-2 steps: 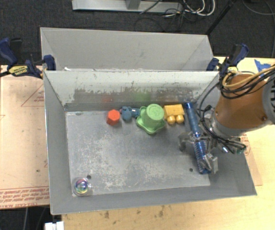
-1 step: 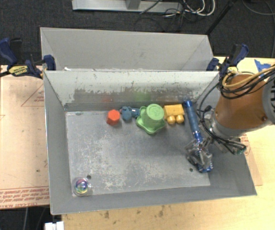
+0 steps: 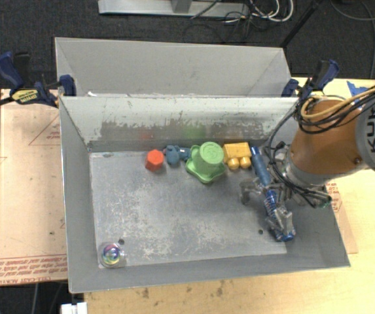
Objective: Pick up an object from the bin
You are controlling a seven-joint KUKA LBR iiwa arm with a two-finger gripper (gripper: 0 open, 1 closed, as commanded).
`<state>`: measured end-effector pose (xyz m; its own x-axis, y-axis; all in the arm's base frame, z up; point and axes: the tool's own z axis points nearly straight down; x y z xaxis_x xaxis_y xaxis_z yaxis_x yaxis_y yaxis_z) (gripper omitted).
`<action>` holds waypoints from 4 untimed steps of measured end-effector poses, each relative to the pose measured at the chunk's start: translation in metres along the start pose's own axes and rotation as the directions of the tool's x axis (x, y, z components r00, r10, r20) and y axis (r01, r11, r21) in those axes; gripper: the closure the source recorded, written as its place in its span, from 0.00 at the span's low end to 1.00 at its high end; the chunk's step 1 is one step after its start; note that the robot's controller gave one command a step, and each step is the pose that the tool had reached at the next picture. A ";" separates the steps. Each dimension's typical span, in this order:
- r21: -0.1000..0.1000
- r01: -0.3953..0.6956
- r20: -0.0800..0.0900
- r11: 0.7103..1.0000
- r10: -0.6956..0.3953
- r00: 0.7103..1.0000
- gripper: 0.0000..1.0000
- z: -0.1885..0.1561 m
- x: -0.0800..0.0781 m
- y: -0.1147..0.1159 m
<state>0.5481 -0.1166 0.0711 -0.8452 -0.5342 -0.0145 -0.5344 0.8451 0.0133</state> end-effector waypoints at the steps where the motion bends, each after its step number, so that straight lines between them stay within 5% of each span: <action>1: 0.010 0.258 -0.011 0.966 -0.258 0.966 0.00 -0.027 0.026 -0.020; 2: -0.005 0.768 -0.009 0.641 -0.768 0.641 0.00 -0.005 0.029 0.005; 3: 0.000 0.768 -0.004 0.641 -0.768 0.641 1.00 0.000 0.030 0.005; 4: 0.003 0.803 -0.018 0.597 -0.802 0.597 1.00 -0.142 0.018 0.028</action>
Offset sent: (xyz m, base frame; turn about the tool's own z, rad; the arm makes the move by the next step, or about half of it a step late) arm -0.0125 -0.0333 0.0257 -0.2661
